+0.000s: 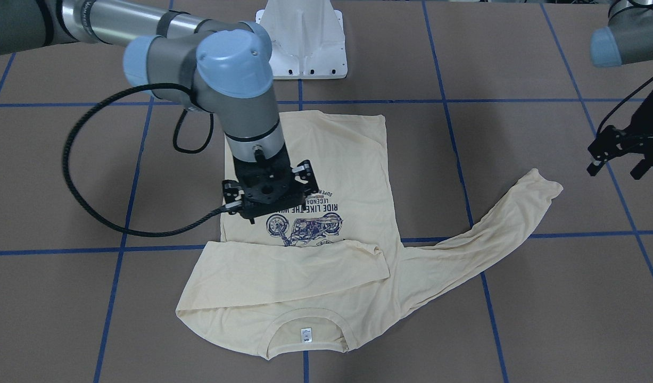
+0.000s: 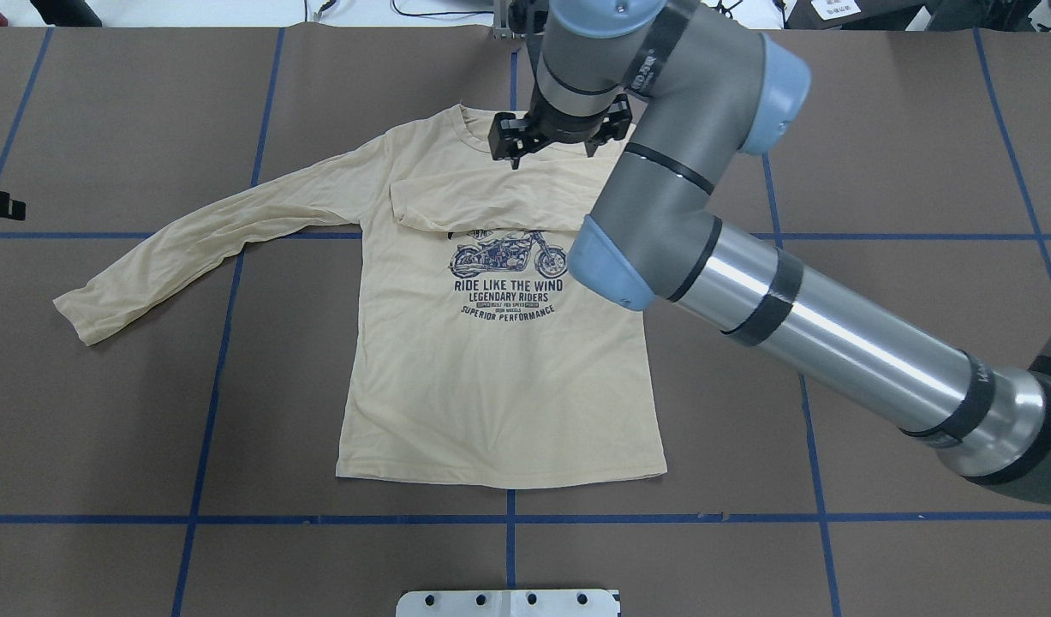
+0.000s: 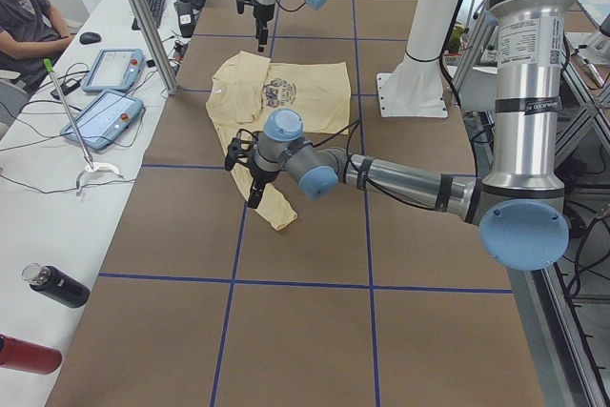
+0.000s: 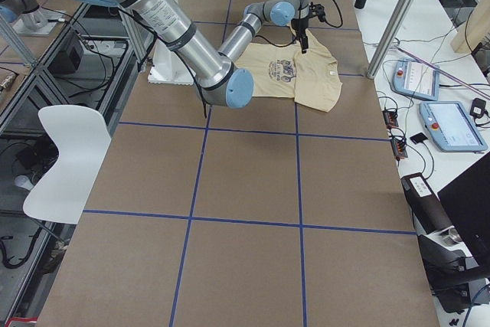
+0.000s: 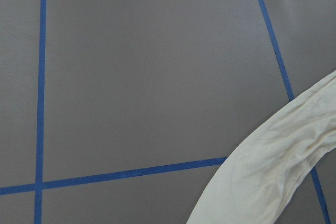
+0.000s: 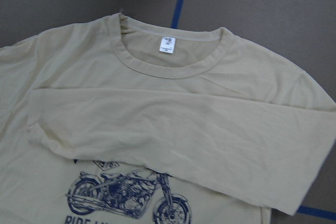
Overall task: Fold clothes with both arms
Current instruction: 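Raise the right gripper away while the left gripper reaches the other cuff, then grasp the other cuff with the left gripper and lift toward the collar, then lay the sleeve diagonally across the chest and open the left gripper, then move both grippers toward the shirt hem nearest the robot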
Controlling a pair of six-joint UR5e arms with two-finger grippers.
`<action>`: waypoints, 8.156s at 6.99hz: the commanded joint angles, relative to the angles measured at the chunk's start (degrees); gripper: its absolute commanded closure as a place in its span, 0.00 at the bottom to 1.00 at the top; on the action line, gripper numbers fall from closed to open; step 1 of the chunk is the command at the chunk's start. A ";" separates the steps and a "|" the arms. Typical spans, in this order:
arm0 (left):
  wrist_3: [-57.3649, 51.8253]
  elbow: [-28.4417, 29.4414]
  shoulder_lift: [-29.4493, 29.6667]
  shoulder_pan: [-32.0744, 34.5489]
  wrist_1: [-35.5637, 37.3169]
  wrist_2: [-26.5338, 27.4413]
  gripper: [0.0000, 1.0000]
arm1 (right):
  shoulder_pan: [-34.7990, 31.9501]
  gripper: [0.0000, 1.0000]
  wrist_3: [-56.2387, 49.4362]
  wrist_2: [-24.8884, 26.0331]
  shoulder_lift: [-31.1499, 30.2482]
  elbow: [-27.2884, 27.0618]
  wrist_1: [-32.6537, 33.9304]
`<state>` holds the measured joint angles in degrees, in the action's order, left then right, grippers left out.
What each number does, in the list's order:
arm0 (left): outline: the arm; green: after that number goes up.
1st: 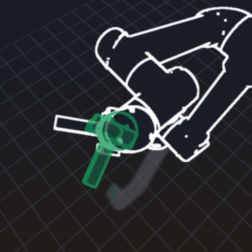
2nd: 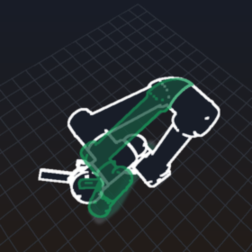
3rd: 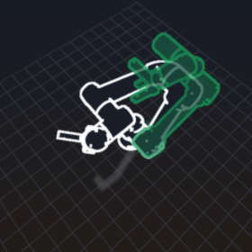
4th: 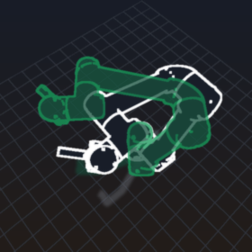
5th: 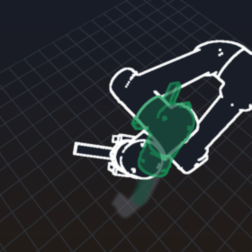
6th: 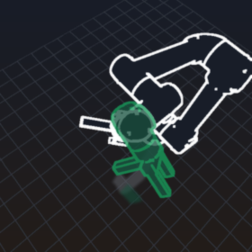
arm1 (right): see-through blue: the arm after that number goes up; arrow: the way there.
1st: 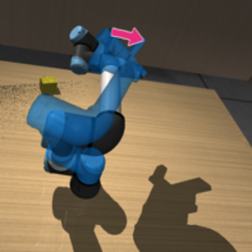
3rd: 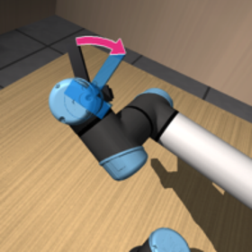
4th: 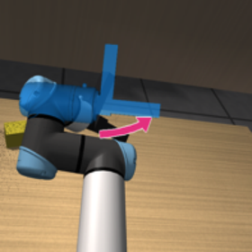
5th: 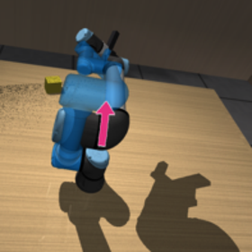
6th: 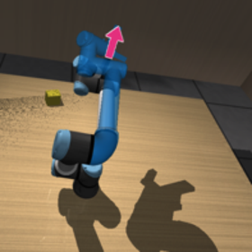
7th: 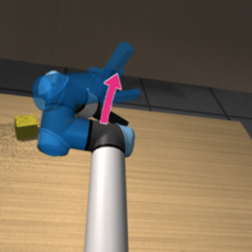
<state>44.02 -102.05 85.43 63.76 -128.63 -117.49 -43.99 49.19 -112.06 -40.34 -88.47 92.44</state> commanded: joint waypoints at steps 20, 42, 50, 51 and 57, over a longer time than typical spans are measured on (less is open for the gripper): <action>14.60 10.31 0.18 -16.65 -16.13 12.90 1.00 | -4.87 0.00 -5.94 -4.40 -13.53 -14.10 6.00; 34.47 24.71 61.88 -35.72 3.76 27.92 0.00 | -15.95 0.00 -17.20 -12.75 -34.45 -20.96 5.91; 34.11 -9.09 38.70 -34.93 27.98 20.72 0.00 | 1.74 0.00 17.91 -7.87 -39.09 -31.59 -15.22; 34.20 -11.13 36.85 -34.85 29.30 20.72 0.00 | 9.38 0.00 21.96 -0.17 -39.02 -31.68 -15.27; 34.55 -14.32 32.70 -34.93 29.22 21.34 0.00 | 24.30 0.01 29.56 8.88 -35.42 -23.07 -14.57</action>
<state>78.56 -116.32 118.17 28.89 -99.33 -96.18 -20.31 78.69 -103.14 -75.96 -113.14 77.82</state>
